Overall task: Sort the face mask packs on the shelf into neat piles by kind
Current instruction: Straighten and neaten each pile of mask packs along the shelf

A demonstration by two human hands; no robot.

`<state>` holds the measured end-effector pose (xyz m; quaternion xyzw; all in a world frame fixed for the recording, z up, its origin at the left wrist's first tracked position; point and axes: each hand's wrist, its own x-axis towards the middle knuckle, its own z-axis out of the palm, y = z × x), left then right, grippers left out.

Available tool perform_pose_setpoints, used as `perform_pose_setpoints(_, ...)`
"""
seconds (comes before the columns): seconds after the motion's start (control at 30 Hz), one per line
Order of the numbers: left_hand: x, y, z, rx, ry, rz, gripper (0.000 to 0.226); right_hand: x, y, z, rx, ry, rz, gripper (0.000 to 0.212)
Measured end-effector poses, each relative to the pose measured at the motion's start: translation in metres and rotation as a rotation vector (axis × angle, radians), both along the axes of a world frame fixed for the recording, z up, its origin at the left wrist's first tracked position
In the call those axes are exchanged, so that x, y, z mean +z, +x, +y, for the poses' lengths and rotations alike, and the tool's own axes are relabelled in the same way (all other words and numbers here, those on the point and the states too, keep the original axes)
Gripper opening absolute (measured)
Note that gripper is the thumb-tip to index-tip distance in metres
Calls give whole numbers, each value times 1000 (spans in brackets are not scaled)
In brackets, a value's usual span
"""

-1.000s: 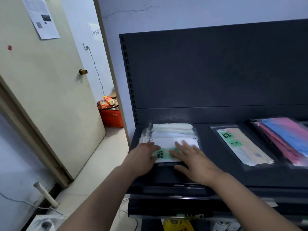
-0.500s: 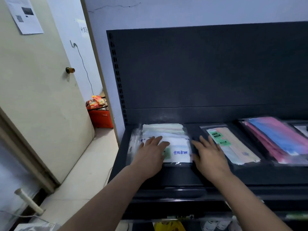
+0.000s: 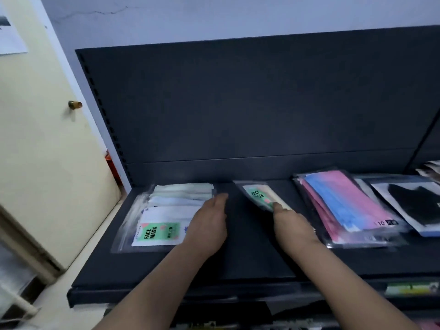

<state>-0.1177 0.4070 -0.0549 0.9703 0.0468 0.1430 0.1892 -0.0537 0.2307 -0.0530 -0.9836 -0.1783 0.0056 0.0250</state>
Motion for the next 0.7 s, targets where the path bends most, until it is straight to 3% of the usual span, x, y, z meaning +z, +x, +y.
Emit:
perform_pose_setpoints(0.1, 7, -14, 13, 272, -170, -180, 60, 10, 0, 6, 82, 182, -84, 54)
perform_pose_setpoints(0.2, 12, -35, 44, 488, -244, -360, 55, 0, -5, 36, 295, 295, -236, 67)
perform_pose_setpoints(0.3, 23, -62, 76, 666, -262, -460, 57, -4, -19, 73, 483, 279, -291, 79)
perform_pose_setpoints(0.4, 30, -88, 101, 706, -195, -511, 54, -7, -46, 104, 657, 179, -256, 80)
perform_pose_setpoints(0.47, 26, -99, 115, 674, -162, -377, 48, -9, -66, 116, 783, 105, -151, 63)
perform_pose_setpoints(0.53, 16, -104, 124, 622, -127, -156, 42, -12, -75, 121, 777, 11, -9, 73)
perform_pose_setpoints(0.57, 11, -106, 126, 587, -114, -70, 43, -13, -76, 121, 740, 35, 14, 79)
perform_pose_setpoints(0.7, -8, -108, 132, 451, -96, 131, 64, -12, -74, 127, 539, 226, -43, 66)
